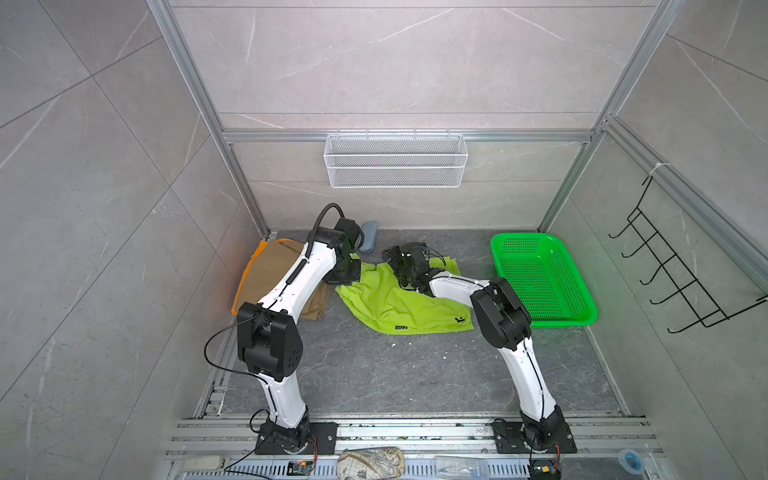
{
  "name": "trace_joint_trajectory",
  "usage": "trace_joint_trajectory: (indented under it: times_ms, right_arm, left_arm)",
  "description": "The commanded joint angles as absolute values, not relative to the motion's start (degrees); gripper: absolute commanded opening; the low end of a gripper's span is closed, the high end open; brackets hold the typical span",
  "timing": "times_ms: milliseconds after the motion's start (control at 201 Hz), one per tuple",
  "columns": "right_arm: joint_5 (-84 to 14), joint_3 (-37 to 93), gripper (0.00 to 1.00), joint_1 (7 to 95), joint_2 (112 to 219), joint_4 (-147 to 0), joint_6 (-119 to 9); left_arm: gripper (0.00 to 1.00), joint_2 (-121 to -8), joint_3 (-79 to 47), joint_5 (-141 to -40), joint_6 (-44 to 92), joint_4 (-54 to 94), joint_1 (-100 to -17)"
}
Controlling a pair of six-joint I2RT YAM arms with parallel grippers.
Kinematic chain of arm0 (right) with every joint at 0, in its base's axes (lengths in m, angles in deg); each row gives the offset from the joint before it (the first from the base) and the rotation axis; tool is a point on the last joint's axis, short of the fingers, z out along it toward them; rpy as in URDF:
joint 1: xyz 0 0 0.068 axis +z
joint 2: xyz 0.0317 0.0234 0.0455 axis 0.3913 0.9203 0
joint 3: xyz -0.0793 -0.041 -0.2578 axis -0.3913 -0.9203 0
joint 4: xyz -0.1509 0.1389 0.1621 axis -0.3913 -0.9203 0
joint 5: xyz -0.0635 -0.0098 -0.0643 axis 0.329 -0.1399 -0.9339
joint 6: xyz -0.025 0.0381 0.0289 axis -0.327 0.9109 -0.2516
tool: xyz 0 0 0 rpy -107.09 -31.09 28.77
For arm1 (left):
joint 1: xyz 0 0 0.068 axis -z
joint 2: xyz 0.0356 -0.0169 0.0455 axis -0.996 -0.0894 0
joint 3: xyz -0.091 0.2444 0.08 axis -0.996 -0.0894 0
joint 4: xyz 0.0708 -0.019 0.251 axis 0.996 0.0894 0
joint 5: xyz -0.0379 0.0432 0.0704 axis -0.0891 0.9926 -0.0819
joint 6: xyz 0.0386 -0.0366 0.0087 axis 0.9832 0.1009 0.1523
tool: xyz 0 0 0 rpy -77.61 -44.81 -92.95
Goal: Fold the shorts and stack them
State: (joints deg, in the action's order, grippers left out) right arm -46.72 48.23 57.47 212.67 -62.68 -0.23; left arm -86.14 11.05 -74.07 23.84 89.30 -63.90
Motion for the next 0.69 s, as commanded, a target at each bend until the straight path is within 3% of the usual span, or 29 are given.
trace_joint_trajectory:
  times_ms: [0, 269, 493, 687]
  right_arm:
    - [-49.06, 50.26, 0.99, 57.88, 215.51, -61.84, 1.23]
    - [-48.52, 46.68, 0.99, 58.11, 204.52, -62.49, -2.56]
    - [-51.19, 28.65, 0.99, 61.18, 190.38, -59.67, 1.81]
    - [-52.51, 19.09, 0.99, 65.79, 188.8, -54.44, 7.13]
  left_arm:
    - [0.0, -81.83, 10.31, -75.12, 25.26, 89.15, -63.91]
    - [0.0, -80.96, 9.03, -77.16, 25.04, 87.64, -63.95]
    - [0.0, -80.6, 8.98, -78.0, 24.56, 86.26, -63.95]
    - [0.0, -80.96, 9.56, -78.44, 24.64, 86.07, -63.86]
